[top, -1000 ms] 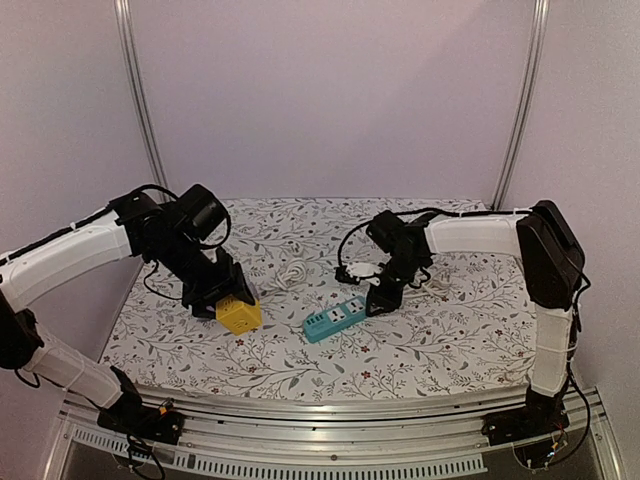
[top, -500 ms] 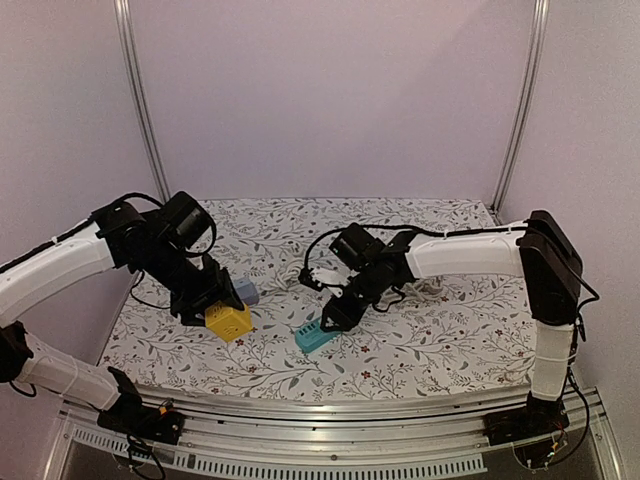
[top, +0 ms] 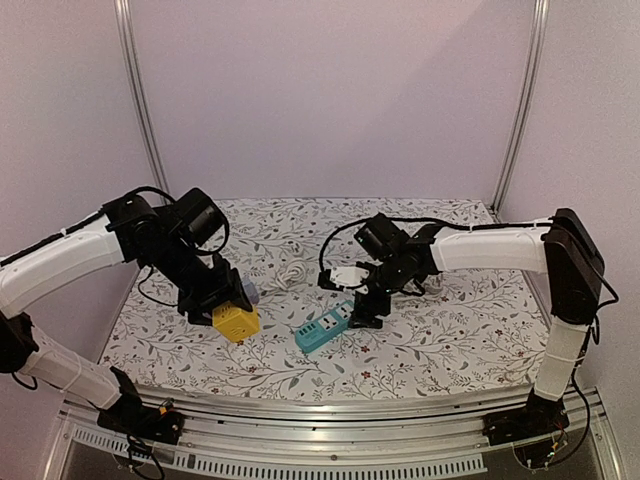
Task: Insert the plug
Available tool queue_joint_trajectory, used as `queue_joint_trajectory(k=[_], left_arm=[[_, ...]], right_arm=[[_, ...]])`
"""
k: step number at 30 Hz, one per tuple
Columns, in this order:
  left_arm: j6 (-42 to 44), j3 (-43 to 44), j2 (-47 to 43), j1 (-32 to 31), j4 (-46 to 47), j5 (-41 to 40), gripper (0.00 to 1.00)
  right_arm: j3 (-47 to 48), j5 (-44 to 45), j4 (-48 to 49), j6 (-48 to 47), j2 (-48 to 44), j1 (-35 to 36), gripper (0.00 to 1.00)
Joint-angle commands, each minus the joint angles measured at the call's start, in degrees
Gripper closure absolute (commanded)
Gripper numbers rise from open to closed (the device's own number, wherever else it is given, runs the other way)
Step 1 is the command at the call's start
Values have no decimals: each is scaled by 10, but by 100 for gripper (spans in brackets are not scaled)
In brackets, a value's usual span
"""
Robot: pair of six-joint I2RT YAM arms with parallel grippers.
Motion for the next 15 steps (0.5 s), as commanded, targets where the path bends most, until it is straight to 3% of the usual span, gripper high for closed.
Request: queue_joint_trajectory(k=[1,15], left_arm=[[-12,0,-22,-15,-27,0,100],[-64,-79,-114,-17,-27,-7,100]], right_arm=[[57,14,-7,-99,60,-18,4],[153,-59,-97,-120,170,-18,15]])
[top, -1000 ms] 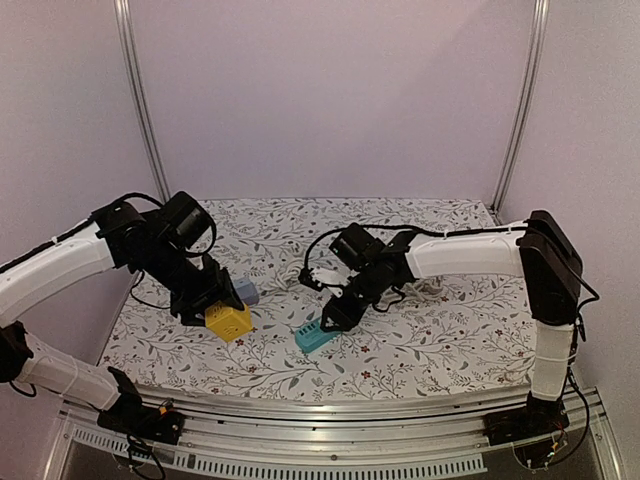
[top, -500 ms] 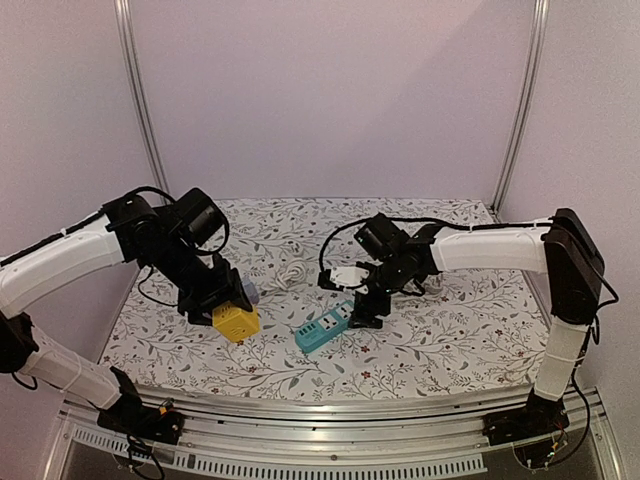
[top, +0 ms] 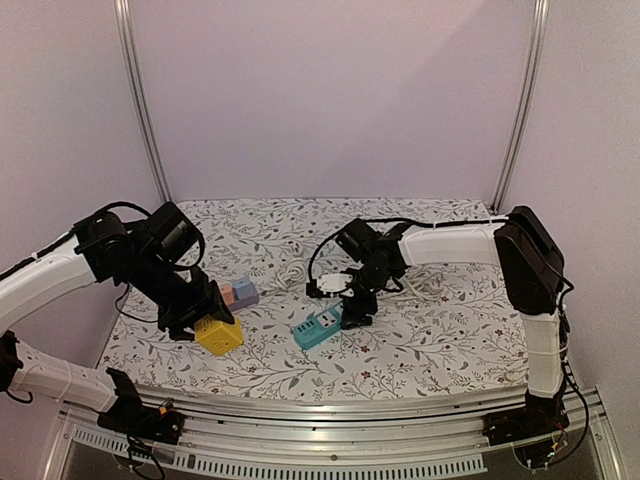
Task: Insert the plug
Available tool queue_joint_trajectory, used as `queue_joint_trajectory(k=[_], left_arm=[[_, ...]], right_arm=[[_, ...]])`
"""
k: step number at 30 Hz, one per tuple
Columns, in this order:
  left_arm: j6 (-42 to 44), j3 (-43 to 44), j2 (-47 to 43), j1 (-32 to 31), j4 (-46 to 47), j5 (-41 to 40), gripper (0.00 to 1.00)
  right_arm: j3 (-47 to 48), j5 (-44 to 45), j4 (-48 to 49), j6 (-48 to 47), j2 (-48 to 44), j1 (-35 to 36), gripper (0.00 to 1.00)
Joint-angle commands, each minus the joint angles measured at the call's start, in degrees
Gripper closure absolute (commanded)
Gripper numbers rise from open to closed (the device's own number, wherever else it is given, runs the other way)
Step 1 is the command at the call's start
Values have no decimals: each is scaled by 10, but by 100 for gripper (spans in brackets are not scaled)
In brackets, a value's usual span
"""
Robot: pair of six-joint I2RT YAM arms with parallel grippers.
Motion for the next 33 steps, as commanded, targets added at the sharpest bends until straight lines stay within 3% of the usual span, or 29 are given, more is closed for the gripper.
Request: queue_joint_trajectory(k=[1,4,14,18,24,28,33], left_arm=[[-21,-19,-22,-9,-6,-6,100],[-24,-25,-27,-9,-5,-9,100],[-13,-19,-6,-7,9,-19,100],[1,-9,12,-2,11,-23,100],[36,8,39,10,15,-21,100],[84,26,61,17,14,-22,100],[149,60,98,20,10,-22,100]], right_arm=[[15,-49,-43,-11,22,1,18],[16,-57,-50,0,27,1,30],[-27,-35,-18,139,-9,34,38],[-25,-14,-17,247,-9,74,47],[-7,37,-6,350,-2,158,44],[-6,53,5,396,0,167,43],[0,103,-11,377,-3,167,32]])
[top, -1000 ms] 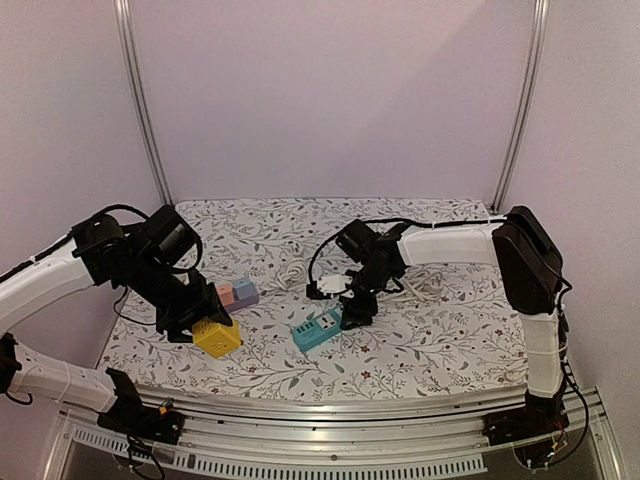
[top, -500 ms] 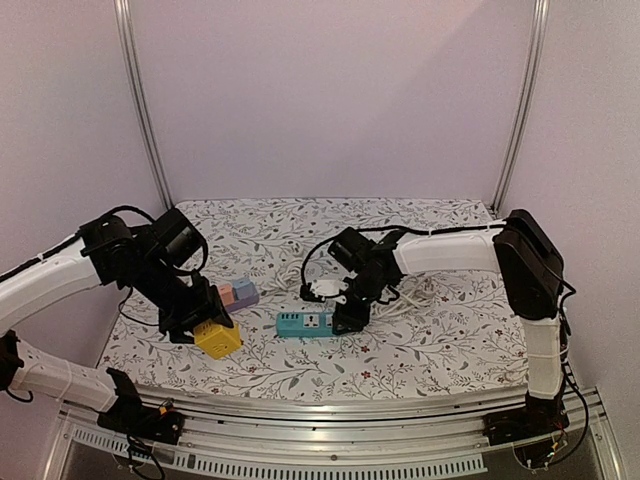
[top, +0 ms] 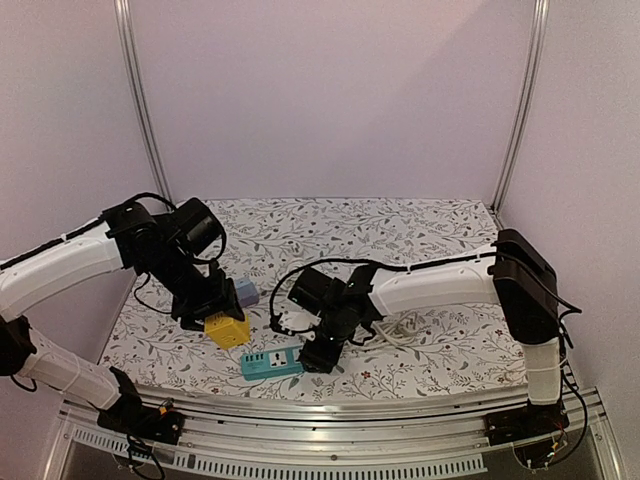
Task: Insert the plug
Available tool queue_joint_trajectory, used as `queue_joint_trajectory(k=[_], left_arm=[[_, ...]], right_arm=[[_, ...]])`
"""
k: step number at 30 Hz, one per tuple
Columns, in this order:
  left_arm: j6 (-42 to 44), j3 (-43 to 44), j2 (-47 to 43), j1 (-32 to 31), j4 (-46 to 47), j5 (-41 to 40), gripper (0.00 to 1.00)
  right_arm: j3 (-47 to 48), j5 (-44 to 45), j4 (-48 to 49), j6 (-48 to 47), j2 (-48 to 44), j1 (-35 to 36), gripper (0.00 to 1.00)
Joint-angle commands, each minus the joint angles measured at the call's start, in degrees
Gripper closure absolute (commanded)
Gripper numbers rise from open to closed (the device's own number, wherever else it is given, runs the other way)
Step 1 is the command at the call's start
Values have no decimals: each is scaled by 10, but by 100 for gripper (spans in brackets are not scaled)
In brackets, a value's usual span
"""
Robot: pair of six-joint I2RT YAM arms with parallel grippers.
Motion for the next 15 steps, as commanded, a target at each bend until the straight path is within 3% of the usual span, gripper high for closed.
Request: queue_joint_trajectory(k=[1,9,15], left_arm=[[77,41,27,7,5,-5,100],[88,72,75,6,5,12,100],[21,69,101,-13,11,4,100]], right_arm=[[12,55,-19,12,-3,-12,29],[-22,71,-18,-8,-49,-13,8],[-42,65,-29,-5,-96,-12,4]])
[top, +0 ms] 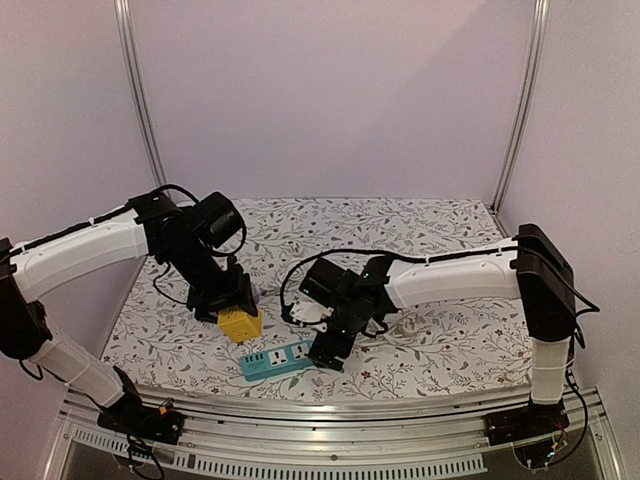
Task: Insert the plug
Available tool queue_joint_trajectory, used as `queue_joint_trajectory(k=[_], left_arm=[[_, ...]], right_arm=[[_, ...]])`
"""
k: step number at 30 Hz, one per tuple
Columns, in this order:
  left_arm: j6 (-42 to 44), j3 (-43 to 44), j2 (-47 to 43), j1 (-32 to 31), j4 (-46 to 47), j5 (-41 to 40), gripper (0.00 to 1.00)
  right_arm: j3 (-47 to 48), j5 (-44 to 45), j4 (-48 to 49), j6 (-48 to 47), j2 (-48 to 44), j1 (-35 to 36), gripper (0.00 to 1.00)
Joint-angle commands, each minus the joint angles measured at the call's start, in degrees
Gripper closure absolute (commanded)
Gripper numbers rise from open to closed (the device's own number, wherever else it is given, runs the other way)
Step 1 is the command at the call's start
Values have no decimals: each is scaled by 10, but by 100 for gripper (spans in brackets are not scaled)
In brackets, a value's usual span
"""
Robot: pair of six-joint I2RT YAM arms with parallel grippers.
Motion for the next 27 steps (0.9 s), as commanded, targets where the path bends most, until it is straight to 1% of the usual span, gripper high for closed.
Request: queue_joint_trajectory(k=[1,7,10,14,17,21,27], left_arm=[[-48,10,20,-18,12,-2,100],[-97,34,59,-51,10,-19,100],[-135,40,80,-70,15,-29,100],[-171,53,112,-90,13,-38,100],[-173,60,135,-99,29,-30,100],[-161,77,163,-103,31,-21,100],[-156,80,185,-103,38,-9,100]], right_arm=[[-19,9,-12,7,-64,-2,3],[-55,67,-26,51,-125,-7,1],[-78,133,-38,89,-164,-9,1],[-119,189,-54,123,-216,-10,1],[-152,219,-62,143,-258,-10,1],[-198,236,-66,172,-313,-10,1],[-235,253,-79,201,-356,-10,1]])
